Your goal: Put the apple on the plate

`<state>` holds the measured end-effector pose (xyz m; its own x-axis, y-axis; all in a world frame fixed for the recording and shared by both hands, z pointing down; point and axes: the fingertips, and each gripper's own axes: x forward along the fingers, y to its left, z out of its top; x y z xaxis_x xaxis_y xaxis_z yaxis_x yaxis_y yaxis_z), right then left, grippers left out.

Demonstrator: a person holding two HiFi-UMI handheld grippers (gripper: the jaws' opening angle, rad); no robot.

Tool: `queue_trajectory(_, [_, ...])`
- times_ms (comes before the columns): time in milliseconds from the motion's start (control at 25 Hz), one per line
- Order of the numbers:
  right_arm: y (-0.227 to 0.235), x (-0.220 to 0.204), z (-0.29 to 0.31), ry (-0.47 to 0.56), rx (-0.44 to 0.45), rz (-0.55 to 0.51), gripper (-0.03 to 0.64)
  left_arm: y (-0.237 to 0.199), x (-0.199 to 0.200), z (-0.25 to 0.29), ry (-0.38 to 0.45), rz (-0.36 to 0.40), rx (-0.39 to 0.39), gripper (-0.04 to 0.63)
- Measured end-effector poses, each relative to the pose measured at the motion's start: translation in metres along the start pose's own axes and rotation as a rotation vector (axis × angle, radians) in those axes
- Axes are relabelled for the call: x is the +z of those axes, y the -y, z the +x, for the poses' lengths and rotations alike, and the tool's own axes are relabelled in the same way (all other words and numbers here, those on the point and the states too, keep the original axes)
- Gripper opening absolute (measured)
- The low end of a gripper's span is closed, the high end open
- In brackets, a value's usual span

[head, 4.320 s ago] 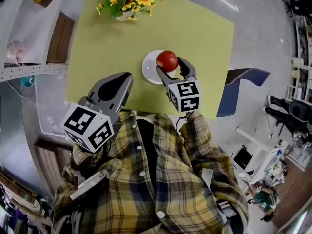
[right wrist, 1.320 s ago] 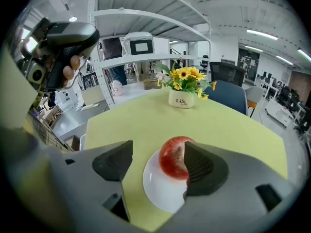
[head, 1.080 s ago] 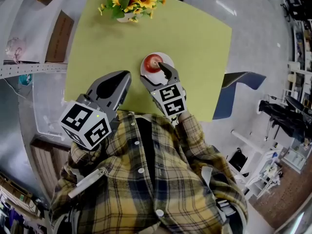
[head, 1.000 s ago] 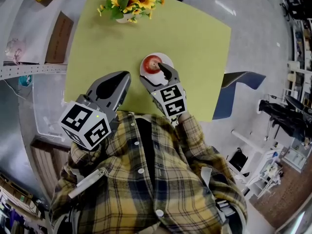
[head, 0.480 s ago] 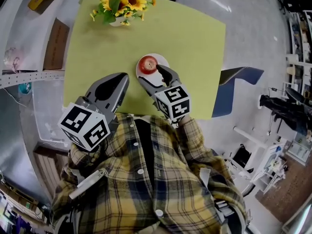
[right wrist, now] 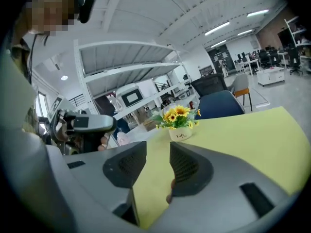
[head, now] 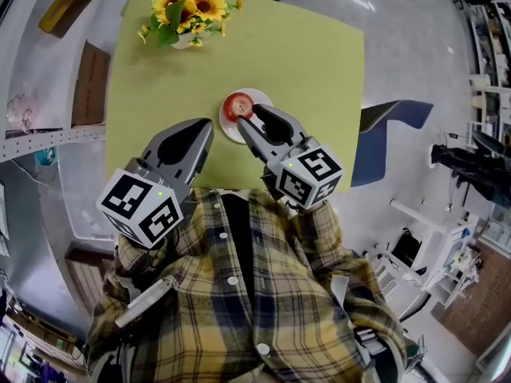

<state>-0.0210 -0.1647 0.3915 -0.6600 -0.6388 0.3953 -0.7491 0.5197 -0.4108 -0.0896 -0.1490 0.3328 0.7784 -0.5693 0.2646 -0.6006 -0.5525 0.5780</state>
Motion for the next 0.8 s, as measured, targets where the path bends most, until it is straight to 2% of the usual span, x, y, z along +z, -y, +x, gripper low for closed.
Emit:
queue_trajectory(160, [-0.007,0.022,-0.014,0.063,-0.004,0.012,0.039,0.002,0.001,0.004,-0.009,0.006,-0.006,0.008])
queue_trajectory(520, [-0.009,0.044,-0.041,0.123,-0.063,-0.013,0.001,0.009,0.0,0.011,-0.027,0.026,-0.026,0.008])
queue_trajectory(800, [-0.011,0.043,-0.042,0.075,-0.067,-0.078,-0.003,0.014,-0.003,0.015,-0.04,0.033,-0.038,0.008])
